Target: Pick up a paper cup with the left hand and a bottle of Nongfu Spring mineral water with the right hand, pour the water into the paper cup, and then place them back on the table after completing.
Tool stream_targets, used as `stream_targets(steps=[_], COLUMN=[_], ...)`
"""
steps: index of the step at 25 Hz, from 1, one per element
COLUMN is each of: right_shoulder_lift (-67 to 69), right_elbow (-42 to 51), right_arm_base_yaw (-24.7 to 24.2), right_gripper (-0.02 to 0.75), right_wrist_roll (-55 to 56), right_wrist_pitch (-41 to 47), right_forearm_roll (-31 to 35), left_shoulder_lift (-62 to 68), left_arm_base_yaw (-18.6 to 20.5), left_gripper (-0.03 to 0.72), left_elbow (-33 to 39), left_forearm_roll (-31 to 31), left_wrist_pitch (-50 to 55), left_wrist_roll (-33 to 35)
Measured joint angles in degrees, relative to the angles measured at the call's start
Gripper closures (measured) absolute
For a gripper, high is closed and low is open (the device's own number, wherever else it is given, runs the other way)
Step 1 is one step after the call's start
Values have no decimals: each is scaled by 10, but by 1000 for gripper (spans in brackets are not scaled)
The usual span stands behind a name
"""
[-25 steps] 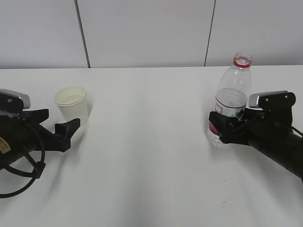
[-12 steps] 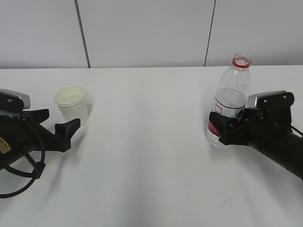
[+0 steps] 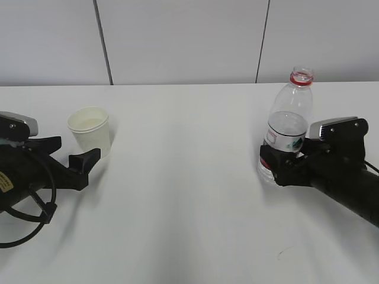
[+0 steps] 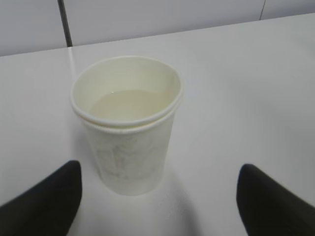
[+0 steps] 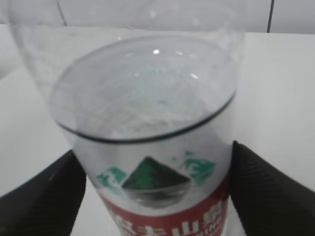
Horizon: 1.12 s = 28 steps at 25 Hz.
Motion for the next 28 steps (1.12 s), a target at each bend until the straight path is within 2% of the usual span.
stream_targets(steps=[17, 28], right_shoulder_lift=[-88, -119], right_elbow=[106, 136], right_arm_base_yaw=[0, 0], right_gripper=[76, 116], right_wrist_roll=[1, 1], right_wrist_pitch=[2, 5], right_forearm_roll=[24, 26], left_shoulder_lift=[0, -49], left_arm_base_yaw=[0, 0], left_gripper=[102, 102], left_elbow=[2, 39], left_forearm_roll=[5, 9], left_wrist_pitch=[0, 5], left_wrist_roll=[0, 0])
